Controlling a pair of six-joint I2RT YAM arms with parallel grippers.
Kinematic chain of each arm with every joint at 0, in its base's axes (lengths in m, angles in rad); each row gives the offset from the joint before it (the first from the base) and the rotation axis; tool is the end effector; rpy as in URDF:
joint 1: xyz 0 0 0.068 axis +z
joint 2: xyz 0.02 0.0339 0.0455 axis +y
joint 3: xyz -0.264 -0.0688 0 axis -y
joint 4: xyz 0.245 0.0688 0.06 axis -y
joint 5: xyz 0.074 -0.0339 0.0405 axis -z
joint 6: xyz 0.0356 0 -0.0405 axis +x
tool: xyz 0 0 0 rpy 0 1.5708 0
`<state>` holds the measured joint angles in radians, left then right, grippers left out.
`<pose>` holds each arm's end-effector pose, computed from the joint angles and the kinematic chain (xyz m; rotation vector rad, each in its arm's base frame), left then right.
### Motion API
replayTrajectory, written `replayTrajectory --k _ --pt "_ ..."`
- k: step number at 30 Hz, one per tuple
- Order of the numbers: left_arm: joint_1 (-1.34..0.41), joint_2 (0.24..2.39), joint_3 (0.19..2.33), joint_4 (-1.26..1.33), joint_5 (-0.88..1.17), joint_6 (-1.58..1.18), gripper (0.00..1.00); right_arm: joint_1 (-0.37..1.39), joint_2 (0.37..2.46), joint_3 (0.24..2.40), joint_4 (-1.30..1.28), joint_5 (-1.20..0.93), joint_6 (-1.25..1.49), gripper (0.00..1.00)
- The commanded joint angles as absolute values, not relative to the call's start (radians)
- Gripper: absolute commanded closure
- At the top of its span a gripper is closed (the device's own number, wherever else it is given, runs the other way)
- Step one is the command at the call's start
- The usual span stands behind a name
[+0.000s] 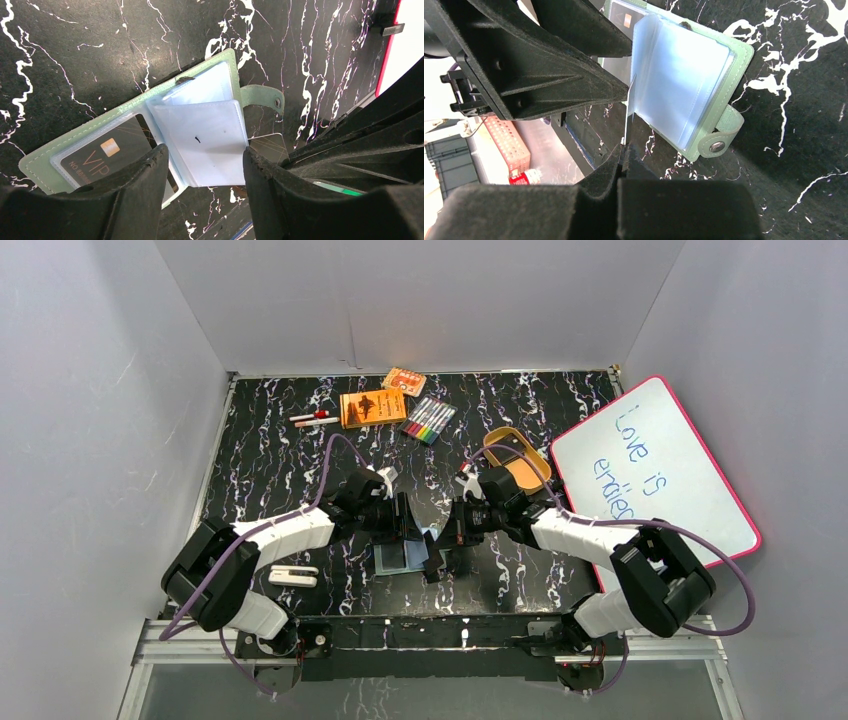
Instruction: Put the credit cards into the card holder
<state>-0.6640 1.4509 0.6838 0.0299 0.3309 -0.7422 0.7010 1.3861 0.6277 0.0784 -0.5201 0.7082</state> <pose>0.2182 -0.1855 0.1764 0.0873 2.5167 -1.0388 0.1966 0.1891 0.1821 -0.3063 2.4832 1.2707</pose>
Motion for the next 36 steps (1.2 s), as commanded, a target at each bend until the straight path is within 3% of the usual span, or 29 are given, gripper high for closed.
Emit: replayTrajectory --k 1,17,36 --pt "-0.667 1.450 0.721 0.038 0.356 -0.731 0.46 0.711 1.392 0.680 0.129 -0.551 0.713 1.00" --pt "-0.667 1.445 0.704 0.070 0.378 -0.739 0.47 0.713 1.396 0.678 0.147 -0.558 0.724 1.00" --pt "-0.667 1.439 0.682 0.071 0.348 -0.735 0.96 0.713 1.379 0.655 0.137 -0.542 0.723 1.00"
